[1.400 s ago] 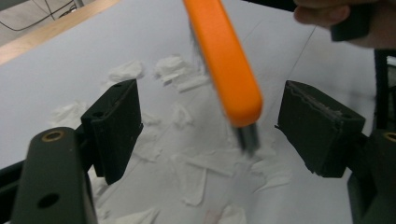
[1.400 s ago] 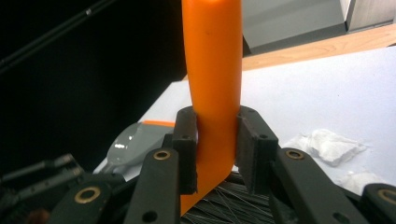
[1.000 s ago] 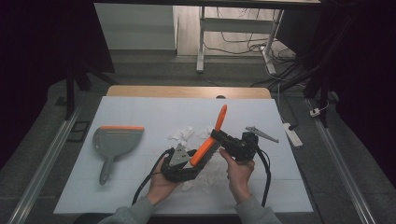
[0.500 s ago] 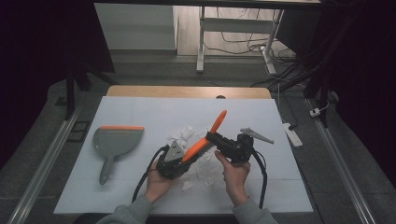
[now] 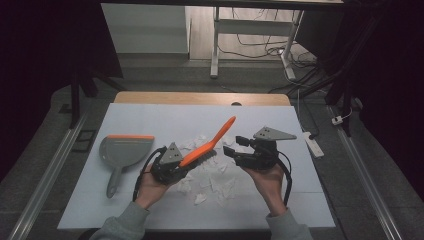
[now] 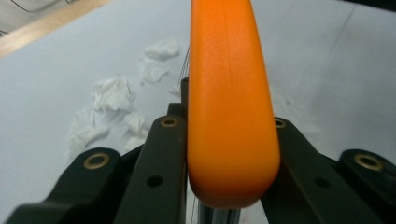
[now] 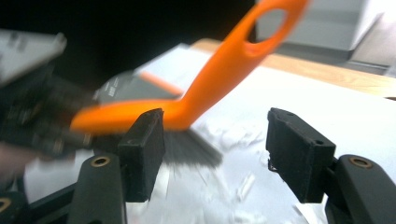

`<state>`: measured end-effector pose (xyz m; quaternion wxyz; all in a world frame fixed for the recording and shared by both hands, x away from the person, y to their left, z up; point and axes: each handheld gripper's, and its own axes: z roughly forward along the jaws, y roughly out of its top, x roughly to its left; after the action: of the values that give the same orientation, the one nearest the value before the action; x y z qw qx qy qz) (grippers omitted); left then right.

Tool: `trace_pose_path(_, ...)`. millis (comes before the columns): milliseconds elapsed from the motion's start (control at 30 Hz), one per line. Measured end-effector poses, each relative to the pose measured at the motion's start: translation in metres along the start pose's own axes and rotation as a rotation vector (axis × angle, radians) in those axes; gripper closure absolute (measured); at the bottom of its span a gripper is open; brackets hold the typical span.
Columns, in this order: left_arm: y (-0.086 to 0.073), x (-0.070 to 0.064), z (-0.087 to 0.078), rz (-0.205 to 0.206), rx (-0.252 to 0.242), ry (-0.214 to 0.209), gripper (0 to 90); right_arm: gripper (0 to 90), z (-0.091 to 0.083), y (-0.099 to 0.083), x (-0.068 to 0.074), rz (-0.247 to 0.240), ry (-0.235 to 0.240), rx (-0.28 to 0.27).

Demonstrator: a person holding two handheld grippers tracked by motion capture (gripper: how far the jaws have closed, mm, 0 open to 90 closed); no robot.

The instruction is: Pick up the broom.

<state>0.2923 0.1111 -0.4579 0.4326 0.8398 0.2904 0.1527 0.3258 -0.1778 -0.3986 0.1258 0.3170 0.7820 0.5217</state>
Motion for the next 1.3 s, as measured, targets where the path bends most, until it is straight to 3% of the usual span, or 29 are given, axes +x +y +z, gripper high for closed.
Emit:
trace_pose_path(33, 0.0, 0.001, -0.001, 0.006, 0.017, -0.009, 79.1, 34.9, -0.001, 0.003, 0.002, -0.043, 0.004, 0.05)
trace_pose_path(67, 0.001, 0.002, -0.002, 0.013, 0.033, -0.014, 79.1, 34.9, -0.001, 0.003, 0.002, -0.043, 0.004, 0.05)
trace_pose_path(100, 0.001, 0.002, -0.003, 0.015, 0.051, -0.023, 79.1, 35.0, -0.001, 0.003, 0.003, -0.064, 0.011, 0.061)
trace_pose_path(133, 0.002, 0.003, -0.003, 0.019, 0.067, -0.033, 79.1, 35.0, -0.001, 0.004, 0.007, -0.118, 0.035, 0.089)
trace_pose_path(167, 0.002, 0.003, -0.003, 0.025, 0.081, -0.037, 79.1, 35.0, -0.001, 0.004, 0.007, -0.118, 0.035, 0.089)
trace_pose_path(300, 0.003, 0.002, 0.0, 0.045, 0.129, -0.063, 79.1, 33.5, 0.003, 0.006, 0.019, -0.228, 0.075, 0.148)
trace_pose_path(333, 0.004, 0.001, 0.002, 0.054, 0.142, -0.068, 79.1, 33.5, 0.003, 0.006, 0.019, -0.228, 0.075, 0.148)
trace_pose_path(600, 0.007, -0.019, 0.013, 0.174, 0.235, -0.1, 79.1, 31.3, 0.018, 0.001, 0.037, -0.402, 0.09, 0.264)
trace_pose_path(667, 0.008, -0.023, 0.015, 0.198, 0.249, -0.114, 79.1, 30.8, 0.022, -0.001, 0.039, -0.42, 0.085, 0.302)
trace_pose_path(867, 0.009, -0.03, 0.016, 0.243, 0.263, -0.139, 79.1, 33.3, 0.034, -0.009, 0.043, -0.449, 0.14, 0.414)
trace_pose_path(1033, 0.01, -0.032, 0.016, 0.264, 0.268, -0.166, 79.1, 40.2, 0.043, -0.018, 0.045, -0.482, 0.169, 0.498)
trace_pose_path(1167, 0.01, -0.033, 0.017, 0.281, 0.272, -0.193, 79.1, 51.5, 0.049, -0.024, 0.046, -0.517, 0.18, 0.534)
trace_pose_path(1233, 0.01, -0.034, 0.017, 0.29, 0.277, -0.198, 79.1, 57.8, 0.05, -0.027, 0.049, -0.568, 0.175, 0.553)
trace_pose_path(1300, 0.009, -0.033, 0.017, 0.285, 0.27, -0.207, 79.0, 58.5, 0.049, -0.027, 0.049, -0.576, 0.179, 0.551)
